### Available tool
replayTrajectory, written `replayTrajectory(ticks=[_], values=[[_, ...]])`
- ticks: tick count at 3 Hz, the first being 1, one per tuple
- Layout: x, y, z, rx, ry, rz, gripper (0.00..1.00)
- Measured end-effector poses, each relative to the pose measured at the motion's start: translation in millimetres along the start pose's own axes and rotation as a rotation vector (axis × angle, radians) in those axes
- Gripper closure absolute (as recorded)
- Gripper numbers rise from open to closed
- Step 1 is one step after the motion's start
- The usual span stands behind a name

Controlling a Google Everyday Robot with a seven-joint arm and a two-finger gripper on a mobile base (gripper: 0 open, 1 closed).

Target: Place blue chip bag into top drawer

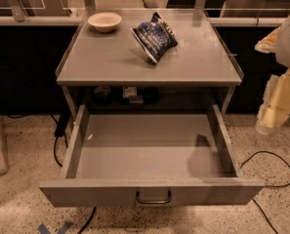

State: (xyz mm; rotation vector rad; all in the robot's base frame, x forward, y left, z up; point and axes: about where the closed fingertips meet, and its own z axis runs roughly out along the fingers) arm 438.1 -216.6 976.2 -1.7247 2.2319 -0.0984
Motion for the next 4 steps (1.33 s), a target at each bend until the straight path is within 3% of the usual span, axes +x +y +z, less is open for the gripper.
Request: replayTrajectory(ticks=[2,3,4], values=[[-2.1,11.3,-21.9,0.071,-0.007,-0.035,0.00],[1.1,11.4,-8.4,0.098,-0.037,-0.043,0.00],[-9.9,-12.8,24.7,0.150,-0.091,-0.080,0.00]])
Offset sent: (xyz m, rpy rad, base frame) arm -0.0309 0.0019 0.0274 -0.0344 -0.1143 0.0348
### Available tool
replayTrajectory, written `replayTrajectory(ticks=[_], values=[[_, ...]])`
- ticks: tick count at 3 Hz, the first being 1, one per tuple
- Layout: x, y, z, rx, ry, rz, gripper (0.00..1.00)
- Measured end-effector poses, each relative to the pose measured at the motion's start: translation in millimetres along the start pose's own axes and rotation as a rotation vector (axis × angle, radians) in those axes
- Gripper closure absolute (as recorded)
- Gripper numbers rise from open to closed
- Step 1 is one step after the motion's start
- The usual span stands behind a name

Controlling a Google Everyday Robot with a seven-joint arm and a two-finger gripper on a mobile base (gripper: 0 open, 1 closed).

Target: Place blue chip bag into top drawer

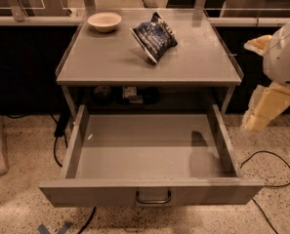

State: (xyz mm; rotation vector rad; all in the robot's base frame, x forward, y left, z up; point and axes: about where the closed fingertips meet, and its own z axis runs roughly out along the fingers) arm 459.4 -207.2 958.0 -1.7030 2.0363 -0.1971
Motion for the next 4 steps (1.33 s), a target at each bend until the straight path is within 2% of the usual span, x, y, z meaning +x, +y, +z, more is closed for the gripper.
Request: replayTrajectory(ticks=[2,3,4], values=[[-11.0,-42.7,49.6,0.074,-0.034,-0.072,0.00],[-29.5,-85.7,72.9,0.067,-0.069,-0.139,0.00],[-47.0,-109.7,81.6,0.048,-0.112,-0.177,0.00]])
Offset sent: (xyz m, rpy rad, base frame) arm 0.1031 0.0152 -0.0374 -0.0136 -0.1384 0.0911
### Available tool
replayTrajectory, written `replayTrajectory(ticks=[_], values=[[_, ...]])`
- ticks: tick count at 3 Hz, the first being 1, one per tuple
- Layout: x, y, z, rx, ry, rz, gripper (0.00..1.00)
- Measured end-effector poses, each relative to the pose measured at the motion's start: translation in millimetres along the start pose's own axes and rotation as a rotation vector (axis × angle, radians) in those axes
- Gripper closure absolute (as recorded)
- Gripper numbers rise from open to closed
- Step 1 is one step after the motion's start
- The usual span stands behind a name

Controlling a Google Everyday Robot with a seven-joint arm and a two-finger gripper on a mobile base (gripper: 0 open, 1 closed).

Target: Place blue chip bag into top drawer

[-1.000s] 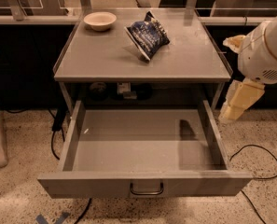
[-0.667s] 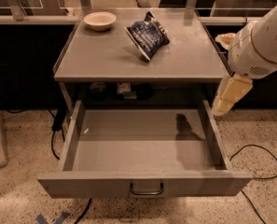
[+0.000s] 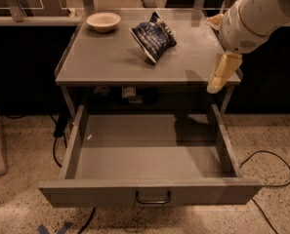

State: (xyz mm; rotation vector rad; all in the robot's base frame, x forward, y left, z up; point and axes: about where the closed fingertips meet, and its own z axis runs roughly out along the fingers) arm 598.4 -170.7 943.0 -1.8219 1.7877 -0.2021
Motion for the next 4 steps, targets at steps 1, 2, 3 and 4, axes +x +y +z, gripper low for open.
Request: replayTrajectory(ticks=[1,2,3,4], values=[[-14.1,-26.4,6.0,-0.020,-0.059,-0.038,0.00],[-14.0,-26.3,6.4,-0.020,-0.059,-0.038,0.00],[-10.4,-23.5,22.7,-0.045,-0.037,-0.034,0.00],[-6.7,-23.4,49.8,-0.070,-0.045,-0.038,0.00]])
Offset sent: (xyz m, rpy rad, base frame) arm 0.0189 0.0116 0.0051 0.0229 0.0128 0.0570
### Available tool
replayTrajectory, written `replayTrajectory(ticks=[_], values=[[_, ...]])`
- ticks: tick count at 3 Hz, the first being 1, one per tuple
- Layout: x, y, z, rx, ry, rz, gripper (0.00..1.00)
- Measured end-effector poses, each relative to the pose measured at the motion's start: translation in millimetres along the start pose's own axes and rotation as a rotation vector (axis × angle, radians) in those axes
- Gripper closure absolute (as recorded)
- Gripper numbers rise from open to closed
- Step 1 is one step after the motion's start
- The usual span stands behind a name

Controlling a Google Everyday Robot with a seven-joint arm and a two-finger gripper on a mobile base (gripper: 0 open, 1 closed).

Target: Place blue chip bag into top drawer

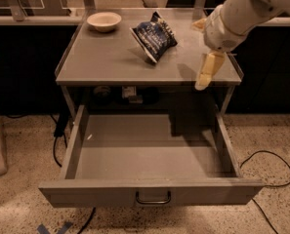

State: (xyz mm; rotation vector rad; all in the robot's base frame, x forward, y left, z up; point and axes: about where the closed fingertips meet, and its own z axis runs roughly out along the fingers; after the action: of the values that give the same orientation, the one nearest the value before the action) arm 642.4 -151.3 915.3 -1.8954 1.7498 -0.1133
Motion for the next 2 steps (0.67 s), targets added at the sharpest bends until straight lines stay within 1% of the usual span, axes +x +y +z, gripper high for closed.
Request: replayTrajectory(ticks=[1,2], values=[[3.0,-16.8,44.5,0.021,-0.016,-0.057,0.00],[-0.2,-45.6,80.2,0.052,-0.045,-0.118,0.00]])
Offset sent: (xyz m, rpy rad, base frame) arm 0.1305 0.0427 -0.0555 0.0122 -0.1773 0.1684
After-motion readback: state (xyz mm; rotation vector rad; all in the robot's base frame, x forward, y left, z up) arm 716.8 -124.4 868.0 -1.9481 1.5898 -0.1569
